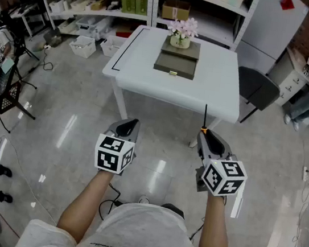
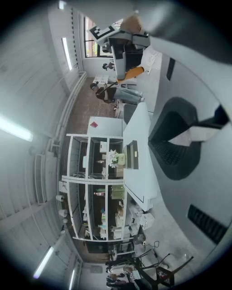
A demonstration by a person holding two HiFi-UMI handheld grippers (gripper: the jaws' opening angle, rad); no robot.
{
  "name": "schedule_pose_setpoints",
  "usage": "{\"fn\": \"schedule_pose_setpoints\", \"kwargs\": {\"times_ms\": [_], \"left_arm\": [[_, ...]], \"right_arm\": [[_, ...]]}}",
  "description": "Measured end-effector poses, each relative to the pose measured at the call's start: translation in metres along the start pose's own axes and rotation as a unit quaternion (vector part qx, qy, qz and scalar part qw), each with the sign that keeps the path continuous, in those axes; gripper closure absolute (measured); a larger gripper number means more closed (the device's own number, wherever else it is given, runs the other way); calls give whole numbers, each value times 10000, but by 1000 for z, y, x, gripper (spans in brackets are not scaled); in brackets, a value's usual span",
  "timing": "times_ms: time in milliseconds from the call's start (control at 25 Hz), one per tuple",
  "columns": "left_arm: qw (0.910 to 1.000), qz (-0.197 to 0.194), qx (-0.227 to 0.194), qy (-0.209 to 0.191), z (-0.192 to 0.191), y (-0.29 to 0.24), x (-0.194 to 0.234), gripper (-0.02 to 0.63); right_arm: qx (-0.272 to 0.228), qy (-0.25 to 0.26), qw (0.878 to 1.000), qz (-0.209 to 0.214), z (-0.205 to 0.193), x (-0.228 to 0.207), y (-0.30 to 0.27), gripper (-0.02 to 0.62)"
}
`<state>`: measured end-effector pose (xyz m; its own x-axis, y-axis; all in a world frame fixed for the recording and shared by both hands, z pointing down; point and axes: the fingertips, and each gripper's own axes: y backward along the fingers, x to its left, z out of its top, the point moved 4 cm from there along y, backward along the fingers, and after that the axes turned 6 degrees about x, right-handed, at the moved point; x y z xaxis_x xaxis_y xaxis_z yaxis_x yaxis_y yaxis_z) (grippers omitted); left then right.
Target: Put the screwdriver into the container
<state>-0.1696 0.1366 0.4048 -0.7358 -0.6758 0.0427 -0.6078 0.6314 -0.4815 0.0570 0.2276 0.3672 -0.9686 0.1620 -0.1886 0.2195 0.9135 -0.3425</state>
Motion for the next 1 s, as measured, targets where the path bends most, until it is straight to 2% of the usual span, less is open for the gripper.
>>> {"fn": "schedule_pose_setpoints", "kwargs": {"times_ms": [560, 1000], "left_arm": [[10000, 22, 67, 5, 5, -28, 25, 601], [9995, 232, 223, -17, 39, -99, 48, 601]], "right_arm": [[41, -42, 9999, 93, 5, -9, -42, 520], [86, -175, 9991, 373, 27, -63, -112, 520]]}}
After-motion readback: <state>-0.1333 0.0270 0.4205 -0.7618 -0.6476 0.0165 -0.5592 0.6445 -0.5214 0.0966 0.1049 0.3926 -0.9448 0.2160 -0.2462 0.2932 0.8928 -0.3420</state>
